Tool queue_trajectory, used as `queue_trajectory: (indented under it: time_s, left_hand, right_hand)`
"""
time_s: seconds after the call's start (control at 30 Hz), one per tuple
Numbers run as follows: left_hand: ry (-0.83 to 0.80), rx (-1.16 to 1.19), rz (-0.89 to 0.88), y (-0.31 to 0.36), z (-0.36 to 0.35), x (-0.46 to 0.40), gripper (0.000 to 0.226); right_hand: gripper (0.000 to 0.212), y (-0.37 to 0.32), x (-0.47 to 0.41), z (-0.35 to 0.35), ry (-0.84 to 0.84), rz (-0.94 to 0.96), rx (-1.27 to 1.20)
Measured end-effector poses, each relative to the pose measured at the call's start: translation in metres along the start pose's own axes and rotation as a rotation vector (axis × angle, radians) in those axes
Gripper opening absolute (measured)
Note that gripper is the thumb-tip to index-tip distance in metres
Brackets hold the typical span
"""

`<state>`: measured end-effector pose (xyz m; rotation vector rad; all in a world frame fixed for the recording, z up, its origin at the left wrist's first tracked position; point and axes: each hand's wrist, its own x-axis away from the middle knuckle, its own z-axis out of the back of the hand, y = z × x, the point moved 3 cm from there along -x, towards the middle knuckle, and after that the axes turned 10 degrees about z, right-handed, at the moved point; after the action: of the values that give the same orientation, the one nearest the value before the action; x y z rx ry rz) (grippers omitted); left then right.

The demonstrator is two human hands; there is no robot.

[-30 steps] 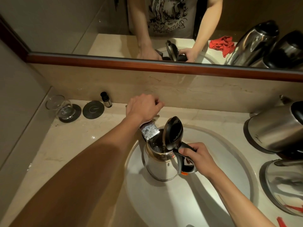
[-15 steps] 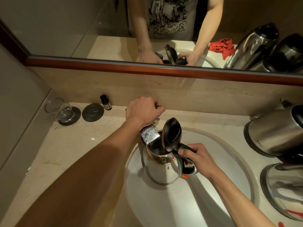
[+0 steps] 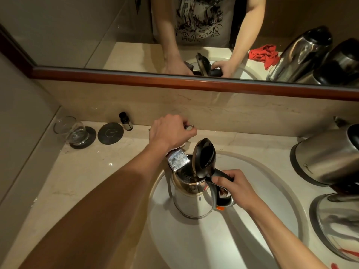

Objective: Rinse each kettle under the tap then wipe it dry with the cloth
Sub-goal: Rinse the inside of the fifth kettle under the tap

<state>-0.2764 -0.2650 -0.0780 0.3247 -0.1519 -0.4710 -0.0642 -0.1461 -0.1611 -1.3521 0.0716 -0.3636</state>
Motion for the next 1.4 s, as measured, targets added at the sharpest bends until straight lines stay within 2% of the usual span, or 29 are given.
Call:
queue_trajectory:
  time_s: [0.27, 0.43, 0.57, 0.77, 1.0, 1.4]
  left_hand:
    - [0.000, 0.003, 0.005, -0.0013, -0.0005, 0.0000, 0.038]
    - [0.003, 0.009, 0.016, -0.0009, 0.0013, 0.0003, 0.037]
    - [0.004, 0.009, 0.016, -0.0005, 0.0020, 0.0013, 0.035]
    - [0.006, 0.011, 0.013, -0.0010, 0.0024, 0.0001, 0.038]
    - [0.010, 0.006, 0.007, 0.0003, 0.0030, 0.0017, 0.038]
    - [0.013, 0.014, 0.009, -0.0005, 0.0031, 0.0015, 0.038]
  right_hand:
    - [0.068, -0.0038, 0.0024, -0.0026, 0.071, 0.003, -0.005]
    - [0.054, -0.0041, 0.0001, -0.0034, 0.132, 0.045, 0.045]
    - [0.056, -0.0059, -0.0005, -0.0054, 0.118, 0.067, 0.064]
    - [0.038, -0.0090, -0.0027, -0.0056, 0.117, 0.071, 0.084]
    - [0.056, -0.0058, -0.0031, -0.0031, 0.101, 0.088, 0.086]
    - [0.058, -0.0004, 0.0020, -0.0034, 0.124, 0.086, 0.049]
